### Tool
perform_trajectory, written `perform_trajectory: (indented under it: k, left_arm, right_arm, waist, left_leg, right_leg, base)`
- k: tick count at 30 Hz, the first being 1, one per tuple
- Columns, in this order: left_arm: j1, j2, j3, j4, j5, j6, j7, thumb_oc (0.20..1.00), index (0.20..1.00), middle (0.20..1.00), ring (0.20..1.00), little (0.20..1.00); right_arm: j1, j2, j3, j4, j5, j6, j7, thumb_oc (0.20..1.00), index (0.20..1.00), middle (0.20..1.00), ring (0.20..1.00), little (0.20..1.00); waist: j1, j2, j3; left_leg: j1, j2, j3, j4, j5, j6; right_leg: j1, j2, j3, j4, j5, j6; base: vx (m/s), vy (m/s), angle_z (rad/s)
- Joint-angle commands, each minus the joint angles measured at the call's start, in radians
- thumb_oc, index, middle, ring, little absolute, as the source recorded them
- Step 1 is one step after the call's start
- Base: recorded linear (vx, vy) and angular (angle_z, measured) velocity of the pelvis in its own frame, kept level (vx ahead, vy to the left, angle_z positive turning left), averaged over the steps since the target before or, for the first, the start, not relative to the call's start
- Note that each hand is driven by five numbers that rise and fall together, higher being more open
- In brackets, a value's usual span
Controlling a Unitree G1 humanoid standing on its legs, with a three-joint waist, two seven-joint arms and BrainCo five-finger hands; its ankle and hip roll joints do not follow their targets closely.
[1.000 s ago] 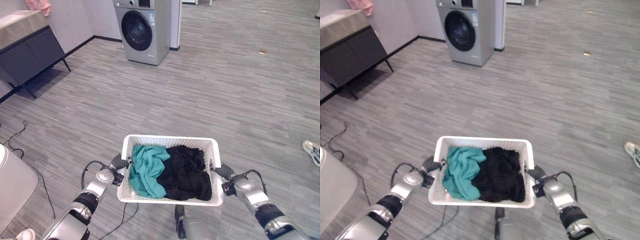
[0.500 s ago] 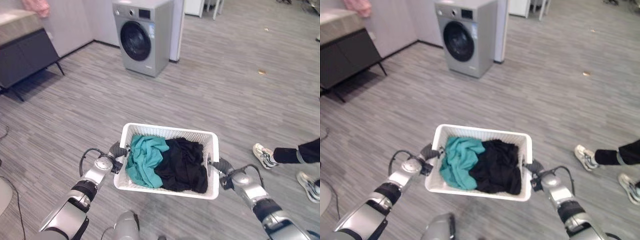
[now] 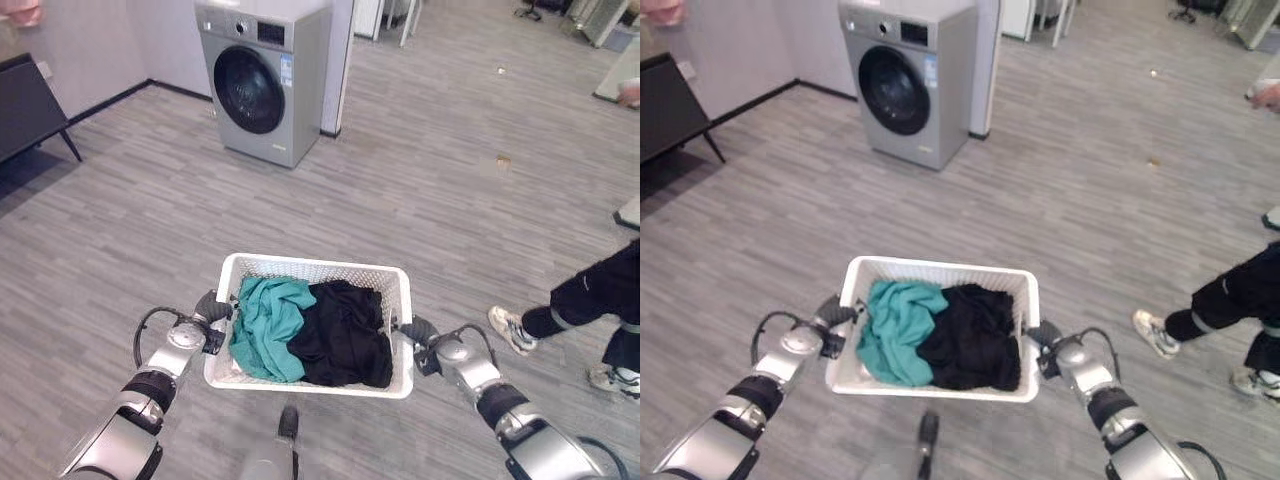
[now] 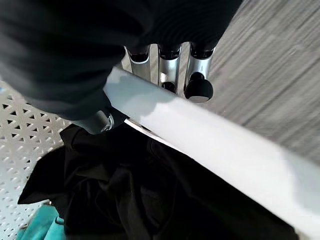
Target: Grab the laundry basket,head to the washer,open it,put in the laundry and shut it.
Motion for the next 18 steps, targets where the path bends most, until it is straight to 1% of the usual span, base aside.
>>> perform_trajectory:
  k: [1, 2, 3, 4, 5, 7, 8, 9, 10, 11, 12, 13, 14, 15, 17, 18]
  left_arm:
    - [-0.039, 0.007, -0.011, -0.012, 0.002, -0.042, 0.016, 0.2, 0.2, 0.2, 0.2, 0.2]
    - [-0.045, 0.0, -0.019, -0.016, 0.024, -0.035, 0.012, 0.2, 0.2, 0.2, 0.2, 0.2]
    - [-0.051, -0.005, -0.024, -0.011, 0.029, -0.034, 0.011, 0.2, 0.2, 0.2, 0.2, 0.2]
    - [-0.055, -0.008, -0.028, -0.01, 0.031, -0.033, 0.01, 0.2, 0.2, 0.2, 0.2, 0.2]
    - [-0.06, -0.016, -0.036, -0.013, 0.036, -0.031, 0.005, 0.2, 0.2, 0.2, 0.2, 0.2]
    - [-0.059, -0.016, -0.036, -0.013, 0.036, -0.031, 0.005, 0.2, 0.2, 0.2, 0.2, 0.2]
    - [-0.064, -0.022, -0.045, -0.025, 0.051, -0.026, -0.006, 0.2, 0.2, 0.2, 0.2, 0.2]
    - [-0.07, -0.028, -0.047, -0.023, 0.058, -0.026, -0.005, 0.2, 0.2, 0.2, 0.2, 0.2]
    - [-0.07, -0.028, -0.047, -0.023, 0.058, -0.026, -0.005, 0.2, 0.2, 0.2, 0.2, 0.2]
    - [-0.076, -0.035, -0.045, -0.025, 0.066, -0.028, -0.006, 0.2, 0.2, 0.2, 0.2, 0.2]
    - [-0.076, -0.04, -0.041, -0.032, 0.077, -0.028, -0.008, 0.2, 0.2, 0.2, 0.2, 0.2]
    - [-0.086, -0.048, -0.034, -0.029, 0.099, -0.03, -0.007, 0.2, 0.2, 0.2, 0.2, 0.2]
    - [-0.087, -0.054, -0.032, -0.024, 0.114, -0.029, -0.008, 0.2, 0.2, 0.2, 0.2, 0.2]
    - [-0.089, -0.055, -0.024, -0.021, 0.121, -0.031, -0.008, 0.2, 0.2, 0.2, 0.2, 0.2]
    - [-0.084, -0.056, -0.021, -0.018, 0.132, -0.033, -0.011, 0.2, 0.2, 0.2, 0.2, 0.2]
    - [-0.089, -0.054, -0.028, -0.022, 0.137, -0.031, -0.014, 0.2, 0.2, 0.2, 0.2, 0.2]
  right_arm:
    - [-0.038, -0.01, -0.047, -0.082, 0.099, -0.145, 0.051, 0.2, 0.2, 0.2, 0.2, 0.2]
    - [-0.026, -0.016, -0.063, -0.09, 0.094, -0.148, 0.047, 0.2, 0.2, 0.2, 0.2, 0.2]
    - [-0.025, -0.018, -0.067, -0.095, 0.092, -0.149, 0.047, 0.2, 0.2, 0.2, 0.2, 0.2]
    - [-0.02, -0.024, -0.073, -0.105, 0.093, -0.149, 0.047, 0.2, 0.2, 0.2, 0.2, 0.2]
    - [-0.002, -0.04, -0.092, -0.119, 0.1, -0.151, 0.043, 0.2, 0.2, 0.2, 0.2, 0.2]
    - [-0.001, -0.04, -0.092, -0.12, 0.1, -0.151, 0.043, 0.2, 0.2, 0.2, 0.2, 0.2]
    - [0.028, -0.066, -0.119, -0.148, 0.099, -0.147, 0.037, 0.2, 0.2, 0.2, 0.2, 0.2]
    - [0.037, -0.072, -0.126, -0.157, 0.098, -0.149, 0.033, 0.2, 0.2, 0.2, 0.2, 0.2]
    - [0.036, -0.072, -0.126, -0.157, 0.098, -0.149, 0.033, 0.2, 0.2, 0.2, 0.2, 0.2]
    - [0.046, -0.081, -0.14, -0.169, 0.096, -0.152, 0.027, 0.2, 0.2, 0.2, 0.2, 0.2]
    - [0.059, -0.094, -0.152, -0.19, 0.09, -0.149, 0.026, 0.2, 0.2, 0.2, 0.2, 0.2]
    - [0.071, -0.104, -0.163, -0.207, 0.081, -0.15, 0.026, 0.2, 0.2, 0.2, 0.2, 0.2]
    - [0.077, -0.105, -0.165, -0.21, 0.076, -0.149, 0.028, 0.2, 0.2, 0.2, 0.2, 0.2]
    - [0.075, -0.109, -0.165, -0.205, 0.072, -0.149, 0.03, 0.2, 0.2, 0.2, 0.2, 0.2]
    - [0.085, -0.112, -0.167, -0.201, 0.068, -0.145, 0.034, 0.2, 0.2, 0.2, 0.2, 0.2]
    - [0.095, -0.118, -0.173, -0.206, 0.068, -0.142, 0.039, 0.2, 0.2, 0.2, 0.2, 0.2]
  waist:
    - [0.007, 0.042, -0.099]
    - [-0.018, 0.062, -0.084]
    - [-0.037, 0.075, -0.069]
    - [-0.047, 0.089, -0.065]
    - [-0.078, 0.1, -0.052]
    - [-0.087, 0.097, -0.045]
    - [-0.116, 0.085, -0.036]
    - [-0.131, 0.079, -0.026]
    - [-0.132, 0.08, -0.024]
    - [-0.141, 0.067, -0.026]
    - [-0.153, 0.068, -0.023]
    - [-0.17, 0.052, -0.02]
    - [-0.171, 0.059, -0.015]
    - [-0.175, 0.052, -0.02]
    - [-0.183, 0.05, -0.033]
    - [-0.191, 0.044, -0.048]
  left_leg:
    - [-0.066, 0.065, -0.028, 0.066, -0.051, -0.032]
    - [-0.022, 0.06, -0.039, 0.061, -0.078, -0.011]
    - [0.007, 0.061, -0.047, 0.06, -0.089, -0.007]
    - [0.03, 0.065, -0.055, 0.057, -0.1, -0.006]
    - [0.08, 0.06, -0.087, 0.048, -0.116, -0.017]
    - [0.088, 0.055, -0.095, 0.048, -0.118, -0.017]
    - [0.131, 0.041, -0.122, 0.047, -0.148, -0.037]
    - [0.155, 0.04, -0.131, 0.051, -0.173, -0.049]
    - [0.157, 0.04, -0.132, 0.051, -0.173, -0.049]
    - [0.173, 0.033, -0.14, 0.049, -0.192, -0.058]
    - [0.202, 0.032, -0.149, 0.047, -0.217, -0.066]
    - [0.237, 0.019, -0.16, 0.05, -0.248, -0.072]
    - [0.268, 0.025, -0.16, 0.058, -0.281, -0.073]
    - [0.298, 0.021, -0.159, 0.058, -0.301, -0.074]
    - [0.345, 0.025, -0.16, 0.061, -0.327, -0.078]
    - [0.375, 0.028, -0.167, 0.063, -0.346, -0.081]
  right_leg:
    - [-0.088, 0.016, 0.005, -0.035, 0.436, 0.048]
    - [-0.162, 0.025, -0.018, 0.065, 0.424, 0.049]
    - [-0.219, 0.009, -0.048, 0.112, 0.397, 0.032]
    - [-0.26, -0.001, -0.077, 0.097, 0.368, 0.019]
    - [-0.336, -0.005, -0.125, 0.022, 0.284, -0.008]
    - [-0.325, -0.012, -0.133, 0.026, 0.276, -0.008]
    - [-0.359, -0.017, -0.163, -0.158, 0.248, -0.012]
    - [-0.36, -0.022, -0.176, -0.273, 0.247, -0.011]
    - [-0.357, -0.021, -0.177, -0.274, 0.247, -0.011]
    - [-0.384, -0.032, -0.176, -0.377, 0.255, -0.007]
    - [-0.383, -0.03, -0.171, -0.482, 0.272, 0.0]
    - [-0.433, -0.045, -0.147, -0.595, 0.312, 0.02]
    - [-0.425, -0.036, -0.156, -0.661, 0.336, 0.031]
    - [-0.44, -0.038, -0.164, -0.701, 0.35, 0.041]
    - [-0.444, -0.028, -0.172, -0.705, 0.359, 0.044]
    - [-0.423, -0.021, -0.16, -0.698, 0.367, 0.039]
  base:
    - [0.53, 0.39, 0.38]
    - [0.32, 0.23, 0.6]
    - [0.43, 0.289, 0.67]
    - [0.51, 0.221, 0.84]
    - [0.41, 0.135, 0.53]
    - [0.29, 0.026, 0.67]
    - [0.4, -0.055, 0.93]
    - [0.4, -0.054, 0.7]
    - [0.28, -0.077, 0.26]
    - [0.31, -0.072, 0.56]
    - [0.59, -0.132, 0.68]
    - [0.61, -0.119, 0.49]
    - [0.62, -0.127, 0.15]
    - [0.47, -0.089, 0.1]
    - [0.49, -0.105, 0.02]
    - [0.53, -0.134, 0.11]
